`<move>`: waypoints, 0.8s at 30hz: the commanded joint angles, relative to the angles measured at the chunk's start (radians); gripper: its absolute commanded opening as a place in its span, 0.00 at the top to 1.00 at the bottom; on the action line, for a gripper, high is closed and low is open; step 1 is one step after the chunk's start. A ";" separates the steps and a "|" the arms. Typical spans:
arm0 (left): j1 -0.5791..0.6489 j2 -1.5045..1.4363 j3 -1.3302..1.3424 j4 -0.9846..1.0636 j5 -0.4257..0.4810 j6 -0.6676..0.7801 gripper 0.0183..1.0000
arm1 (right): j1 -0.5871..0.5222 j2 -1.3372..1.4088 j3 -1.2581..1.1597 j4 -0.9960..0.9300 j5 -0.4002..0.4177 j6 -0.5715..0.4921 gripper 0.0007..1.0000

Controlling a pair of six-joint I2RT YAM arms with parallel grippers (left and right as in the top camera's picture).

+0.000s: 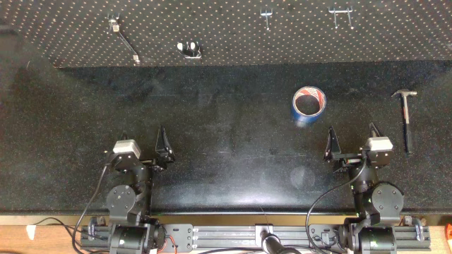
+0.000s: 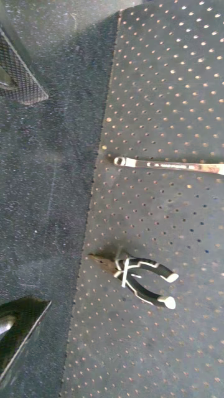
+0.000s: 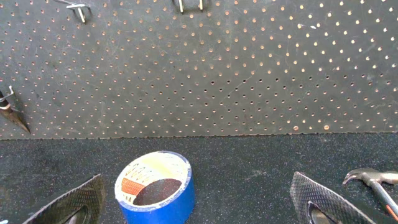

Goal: Place Tools Onto Pegboard

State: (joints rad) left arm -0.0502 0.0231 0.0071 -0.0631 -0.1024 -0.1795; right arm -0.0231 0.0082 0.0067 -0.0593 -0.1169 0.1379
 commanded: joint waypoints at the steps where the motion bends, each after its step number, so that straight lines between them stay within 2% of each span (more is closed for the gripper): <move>1: 0.005 -0.021 -0.002 -0.010 0.021 0.020 0.00 | 0.007 -0.006 -0.003 -0.004 0.001 0.011 0.02; 3: 0.012 -0.021 -0.002 -0.010 0.021 0.060 0.00 | 0.007 -0.006 -0.003 -0.005 0.001 0.011 0.02; 10: 0.096 -0.021 -0.002 -0.010 0.028 0.061 0.00 | 0.007 -0.006 -0.003 -0.005 0.001 0.011 0.02; 24: 0.055 -0.019 -0.002 -0.010 0.029 0.061 0.00 | 0.007 -0.006 -0.003 -0.005 0.001 0.011 0.02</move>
State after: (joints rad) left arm 0.0101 0.0174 0.0071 -0.0639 -0.0883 -0.1310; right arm -0.0231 0.0082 0.0067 -0.0593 -0.1169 0.1379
